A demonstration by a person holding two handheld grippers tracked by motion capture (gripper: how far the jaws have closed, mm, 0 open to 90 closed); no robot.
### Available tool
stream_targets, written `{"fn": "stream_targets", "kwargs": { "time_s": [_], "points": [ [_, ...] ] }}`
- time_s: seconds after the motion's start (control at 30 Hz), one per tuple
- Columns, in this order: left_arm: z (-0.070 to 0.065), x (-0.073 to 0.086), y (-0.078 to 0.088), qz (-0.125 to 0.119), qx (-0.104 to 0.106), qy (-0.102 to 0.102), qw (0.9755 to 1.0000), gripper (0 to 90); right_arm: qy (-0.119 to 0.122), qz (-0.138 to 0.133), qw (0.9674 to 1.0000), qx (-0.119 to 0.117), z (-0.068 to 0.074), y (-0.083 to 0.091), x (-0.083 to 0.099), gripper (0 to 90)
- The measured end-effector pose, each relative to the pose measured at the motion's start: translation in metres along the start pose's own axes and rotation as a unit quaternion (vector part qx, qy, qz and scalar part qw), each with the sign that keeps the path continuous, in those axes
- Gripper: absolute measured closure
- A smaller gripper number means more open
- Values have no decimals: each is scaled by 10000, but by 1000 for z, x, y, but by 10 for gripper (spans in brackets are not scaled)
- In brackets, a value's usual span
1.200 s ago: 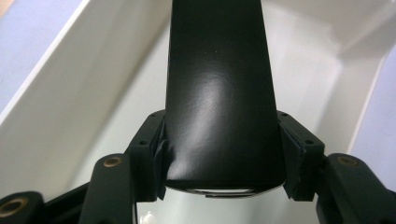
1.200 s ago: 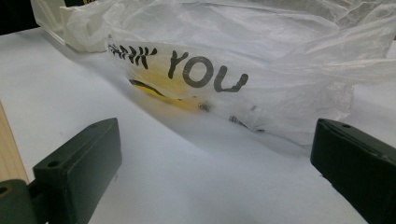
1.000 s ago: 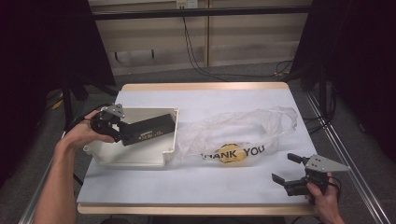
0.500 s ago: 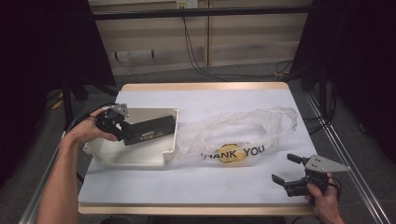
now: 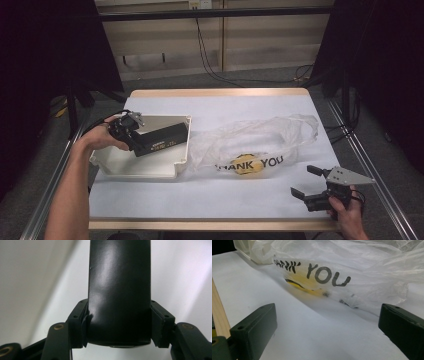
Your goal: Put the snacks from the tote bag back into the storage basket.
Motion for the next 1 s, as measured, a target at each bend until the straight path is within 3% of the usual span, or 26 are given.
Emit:
{"fn": "stream_targets", "kwargs": {
  "time_s": [0.33,0.47,0.53,0.6,0.63,0.93,1.0],
  "points": [
    [11,-9,-2,167,-255,267,9992,355,17,58,10000,-45,2,-2,1,14],
    [11,-11,-4,286,-290,184,9990,366,49,55,10000,-53,3,-1,1,14],
    [12,-10,-4,209,-246,243,9992,364,47,57,10000,-50,3,-1,2,14],
    [16,-11,-4,182,-412,250,9987,344,41,79,9999,-49,3,-1,2,14],
    [16,-12,-6,102,-471,383,9981,329,42,79,9999,-51,3,-2,2,14],
    [18,-15,-9,127,-564,283,9979,307,52,94,9999,-76,4,-3,2,14],
    [18,-15,-9,51,-576,405,9975,294,56,93,9999,-80,4,-3,2,14]
  ]
}}
Point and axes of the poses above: each handheld gripper's, and its own axes: y roughly backward along the jaws, x roughly out of its underside, z roughly to its left, the point moved 8 cm from there along -y, roughly forward along the jaws, and after that the axes turned 9 degrees about x, right-handed, at the moved point
